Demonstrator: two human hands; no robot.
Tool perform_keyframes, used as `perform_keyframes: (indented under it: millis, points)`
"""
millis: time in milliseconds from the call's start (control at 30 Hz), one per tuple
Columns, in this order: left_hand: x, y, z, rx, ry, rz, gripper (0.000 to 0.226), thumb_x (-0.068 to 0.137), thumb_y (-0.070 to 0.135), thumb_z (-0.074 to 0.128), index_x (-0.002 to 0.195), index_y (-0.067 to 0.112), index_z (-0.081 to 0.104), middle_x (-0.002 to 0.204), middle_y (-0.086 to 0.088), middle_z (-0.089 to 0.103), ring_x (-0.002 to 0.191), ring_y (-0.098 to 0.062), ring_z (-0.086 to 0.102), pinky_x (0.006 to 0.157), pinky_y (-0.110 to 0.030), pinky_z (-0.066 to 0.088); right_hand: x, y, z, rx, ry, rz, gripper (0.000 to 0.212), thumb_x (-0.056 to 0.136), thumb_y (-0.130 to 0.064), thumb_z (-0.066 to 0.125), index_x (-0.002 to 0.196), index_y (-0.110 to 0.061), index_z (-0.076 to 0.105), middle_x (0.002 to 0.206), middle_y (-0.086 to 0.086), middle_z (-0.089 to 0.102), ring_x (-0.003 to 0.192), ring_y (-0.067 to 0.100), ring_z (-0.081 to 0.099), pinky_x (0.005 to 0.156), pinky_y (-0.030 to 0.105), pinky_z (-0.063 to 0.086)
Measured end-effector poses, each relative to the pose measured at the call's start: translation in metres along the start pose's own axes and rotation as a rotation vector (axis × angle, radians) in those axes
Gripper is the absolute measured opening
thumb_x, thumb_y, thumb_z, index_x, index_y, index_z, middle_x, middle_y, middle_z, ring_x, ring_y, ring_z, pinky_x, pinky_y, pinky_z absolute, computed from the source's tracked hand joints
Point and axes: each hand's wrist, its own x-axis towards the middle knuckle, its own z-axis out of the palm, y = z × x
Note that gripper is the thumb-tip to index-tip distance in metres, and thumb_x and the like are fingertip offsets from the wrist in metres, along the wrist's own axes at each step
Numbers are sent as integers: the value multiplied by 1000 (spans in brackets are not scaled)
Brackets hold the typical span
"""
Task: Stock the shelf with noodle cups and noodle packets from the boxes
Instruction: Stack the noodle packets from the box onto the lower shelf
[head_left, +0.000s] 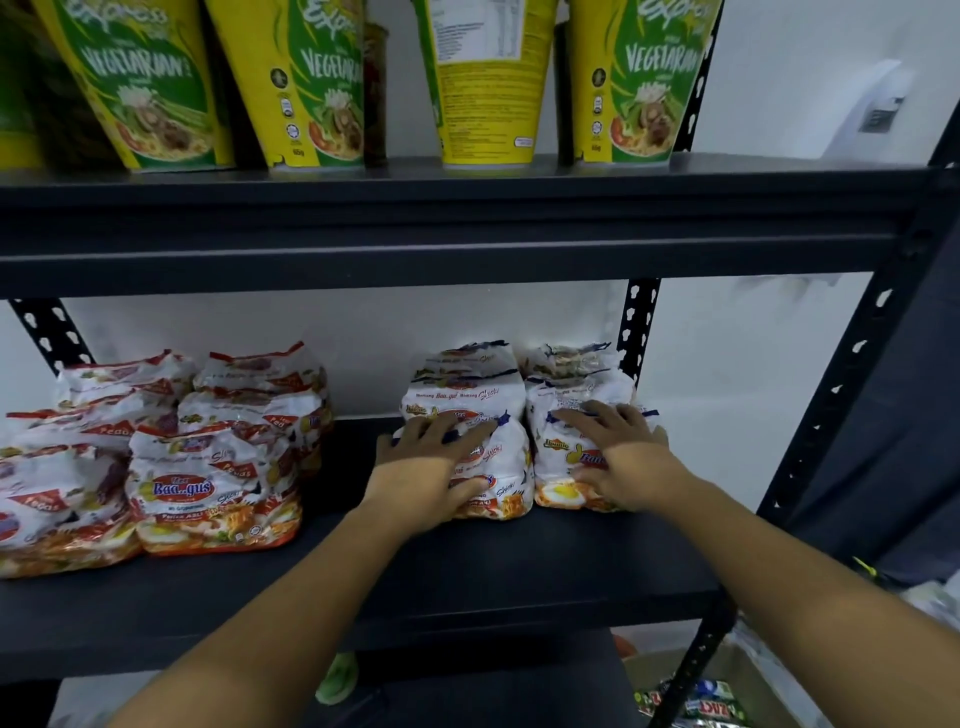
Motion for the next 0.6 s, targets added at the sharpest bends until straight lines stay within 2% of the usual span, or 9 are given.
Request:
perform_keyframes:
  millis: [133,200,333,400,500,533,600]
  points:
    - [-1,1,0,30,-16,-1,74,95,75,38,154,58,-2,166,7,16,149,-29,21,113,-62,27,-4,2,-9,21,-42,-39,77,95,-54,59,154,-57,9,167,-12,11,152,26,11,117,65,21]
    - [-3,-1,-4,18,-45,13,75,93,79,35,154,60,-3,167,7,16,150,-29,19,115,-64,21,-6,0,-15,29,-56,-33,77,93,-63,56,153,-58,7,167,-14,13,153,25,12,117,69,13]
    - [9,-7,-23,-110,-41,-2,71,89,86,27,154,59,13,167,11,22,153,-24,19,119,-63,15,3,-6,-32,92,16,32,72,86,-85,37,150,-63,10,166,-20,17,154,22,16,117,69,8]
    - [26,-9,-31,-145,-7,-26,64,95,79,28,154,53,24,165,9,27,152,-24,23,120,-60,18,13,-8,-43,124,44,53,71,86,-86,33,150,-59,18,165,-18,21,153,21,19,120,65,11]
    - [48,-8,-35,-178,67,-49,52,103,63,29,150,43,39,153,0,49,139,-31,45,115,-59,31,28,-8,-49,99,72,43,71,90,-82,35,149,-44,38,157,-11,40,145,23,35,118,57,24]
    - [55,-9,-35,-201,54,-60,52,104,62,29,149,41,42,151,-1,52,137,-32,48,115,-61,32,34,-7,-50,93,59,44,72,90,-82,35,149,-42,41,155,-10,44,144,24,38,117,55,28]
    - [68,-11,-34,-225,-26,-84,58,102,67,28,153,41,39,161,0,40,146,-34,38,119,-65,21,47,-5,-46,98,-14,44,76,88,-84,34,151,-43,38,159,-9,41,145,26,36,116,54,30]
